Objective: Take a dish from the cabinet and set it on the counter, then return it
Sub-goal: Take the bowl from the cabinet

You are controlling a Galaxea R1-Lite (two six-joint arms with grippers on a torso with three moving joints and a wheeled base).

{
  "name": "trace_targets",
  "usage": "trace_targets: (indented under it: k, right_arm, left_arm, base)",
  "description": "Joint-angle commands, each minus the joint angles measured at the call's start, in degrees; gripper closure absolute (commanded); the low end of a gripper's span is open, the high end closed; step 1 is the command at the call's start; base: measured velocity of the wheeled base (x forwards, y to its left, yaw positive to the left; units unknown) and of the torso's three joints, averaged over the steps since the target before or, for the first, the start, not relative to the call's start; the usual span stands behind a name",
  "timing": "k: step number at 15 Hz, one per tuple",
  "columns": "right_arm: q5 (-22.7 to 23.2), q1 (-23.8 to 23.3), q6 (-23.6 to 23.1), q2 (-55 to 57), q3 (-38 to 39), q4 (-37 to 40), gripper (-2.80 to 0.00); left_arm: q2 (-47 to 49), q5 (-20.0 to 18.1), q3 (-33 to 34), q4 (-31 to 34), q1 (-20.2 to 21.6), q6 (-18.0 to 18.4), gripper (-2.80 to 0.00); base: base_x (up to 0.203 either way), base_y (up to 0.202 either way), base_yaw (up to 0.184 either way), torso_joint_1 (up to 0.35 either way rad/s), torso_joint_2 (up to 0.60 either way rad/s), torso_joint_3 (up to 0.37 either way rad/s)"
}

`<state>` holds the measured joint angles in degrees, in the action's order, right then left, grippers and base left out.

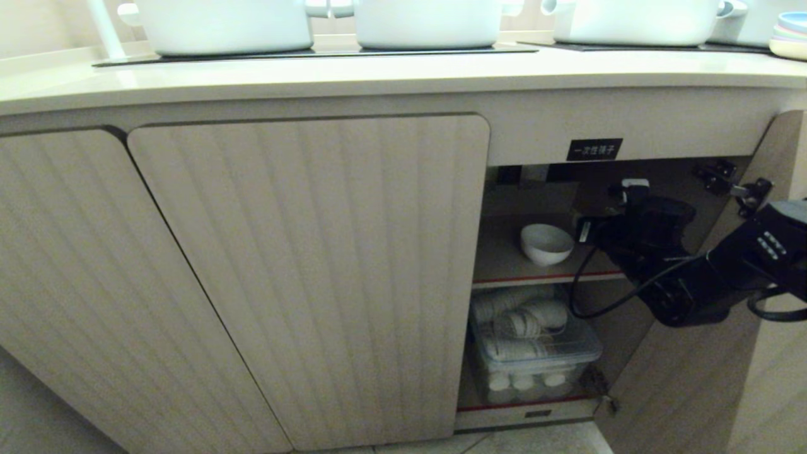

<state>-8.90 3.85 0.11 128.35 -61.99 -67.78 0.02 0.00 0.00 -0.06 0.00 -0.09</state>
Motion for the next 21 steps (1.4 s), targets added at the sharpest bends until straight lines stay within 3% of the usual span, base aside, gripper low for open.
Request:
trace_targets:
  k: [1, 14, 21]
  right_arm:
    - [-0.07, 0.01, 0.41, -0.30, 0.03, -0.34, -2.80]
    - [0.02, 0.10, 0.77, -0.49, -0.84, 0.75, -2.80]
    - [0.02, 0.01, 0.68, 2.69, -6.48, 6.87, -2.80]
  left_arm:
    - [-0.02, 0.00, 0.00, -0.03, 0.00, 0.00, 0.00]
    - [-0.02, 0.00, 0.00, -0.03, 0.00, 0.00, 0.00]
    - [-0.02, 0.00, 0.00, -0.03, 0.00, 0.00, 0.00]
  base:
    - [0.000, 0.000, 0.000, 0.000, 0.00, 0.000]
    - [0.000, 0.000, 0.000, 0.000, 0.00, 0.000]
    - [0.000, 0.000, 0.000, 0.000, 0.00, 0.000]
